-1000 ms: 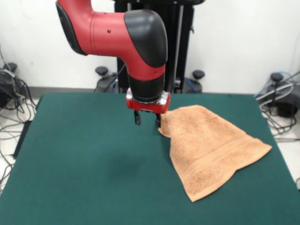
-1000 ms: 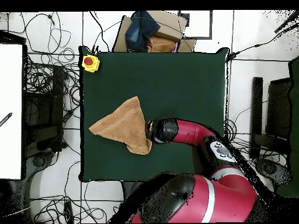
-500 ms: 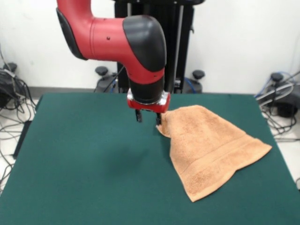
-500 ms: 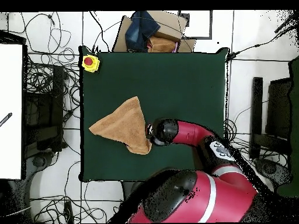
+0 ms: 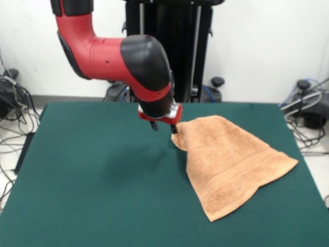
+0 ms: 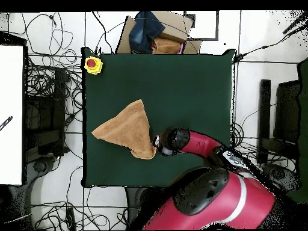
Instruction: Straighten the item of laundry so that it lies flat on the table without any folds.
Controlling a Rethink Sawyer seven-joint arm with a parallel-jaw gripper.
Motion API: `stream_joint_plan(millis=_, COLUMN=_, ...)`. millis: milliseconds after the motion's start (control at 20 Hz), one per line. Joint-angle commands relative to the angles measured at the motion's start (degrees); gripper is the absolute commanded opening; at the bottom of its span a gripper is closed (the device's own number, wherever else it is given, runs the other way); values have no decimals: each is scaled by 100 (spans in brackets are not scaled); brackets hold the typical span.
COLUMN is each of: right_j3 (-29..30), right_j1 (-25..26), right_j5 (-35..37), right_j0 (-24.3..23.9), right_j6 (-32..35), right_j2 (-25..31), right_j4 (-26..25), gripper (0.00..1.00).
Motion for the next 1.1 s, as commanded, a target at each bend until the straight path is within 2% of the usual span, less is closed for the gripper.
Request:
stream_joint_plan(millis=50, right_j3=65, right_j1=719, right_j5=-504, right_j0=-575, right_j6=-646, right_j2=1233, right_j4=-153, gripper=100)
stream_joint_plan(millis=200, right_j3=191, right_j1=1038, right_j5=-947, right_j0=-955, right_j6=-707, right_j2=1642, right_j4=-294, gripper=100)
stream_joint_plan(millis=600, right_j3=72, right_j1=1501, right_j5=-784, right_j0=-1216, right_j6=-710, right_j2=2009, right_j4=-473, gripper=100)
stream_joint_plan(millis=950, right_j3=-170, right_j1=1218, right_j5=-54, right_j0=-925, right_j6=-816, right_j2=1813, right_j4=-755, gripper=100)
stream_joint_plan(millis=1100, right_j3=-325, right_j1=1088, right_j5=462, right_j0=-823, right_j6=-1229, right_j2=1809, right_j4=-974, gripper=100)
